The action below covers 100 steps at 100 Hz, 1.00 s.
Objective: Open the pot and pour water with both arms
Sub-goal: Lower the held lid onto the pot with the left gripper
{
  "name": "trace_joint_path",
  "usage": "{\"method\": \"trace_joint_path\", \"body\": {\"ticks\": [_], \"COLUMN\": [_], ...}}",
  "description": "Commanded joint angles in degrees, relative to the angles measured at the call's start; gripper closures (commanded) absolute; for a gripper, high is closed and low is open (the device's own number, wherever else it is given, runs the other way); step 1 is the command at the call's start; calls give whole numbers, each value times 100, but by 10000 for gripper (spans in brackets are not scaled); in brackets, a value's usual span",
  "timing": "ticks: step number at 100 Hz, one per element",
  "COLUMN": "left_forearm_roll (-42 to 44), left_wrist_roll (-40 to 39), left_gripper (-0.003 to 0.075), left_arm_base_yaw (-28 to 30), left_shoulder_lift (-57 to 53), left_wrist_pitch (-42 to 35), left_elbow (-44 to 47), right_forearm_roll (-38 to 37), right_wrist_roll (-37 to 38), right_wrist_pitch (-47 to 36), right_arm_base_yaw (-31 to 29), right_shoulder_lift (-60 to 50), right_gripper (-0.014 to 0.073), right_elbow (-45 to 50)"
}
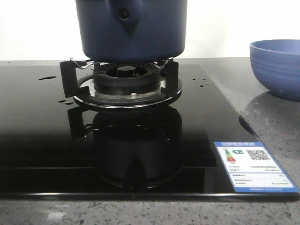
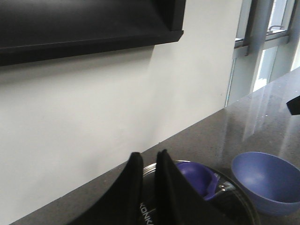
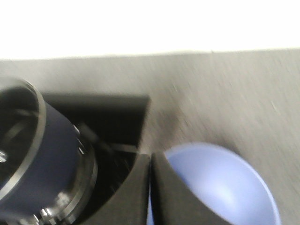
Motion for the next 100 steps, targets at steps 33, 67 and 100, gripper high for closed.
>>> {"method": "trace_joint_path", "body": {"ticks": [33, 67, 100], "left_forearm_roll": [217, 135, -710], "left_wrist_roll": [-379, 30, 30], "left_gripper": [739, 739, 739], "left_arm_base_yaw": [331, -98, -99], "left_shoulder_lift": [-1881, -3901, -5761], "left_wrist_pitch": [-2492, -3025, -3197], "left_elbow": [1485, 4135, 5541], "right_forearm_roll": [1481, 1568, 1685], "right_wrist_roll": [-2375, -2980, -2980], "right_wrist_pitch": [-2392, -3013, -3244], "right_arm_base_yaw": [343, 348, 348], "right_shoulder_lift": [-1782, -4166, -5849], "right_gripper": [650, 650, 650], "right_elbow": [2118, 4534, 5876]}}
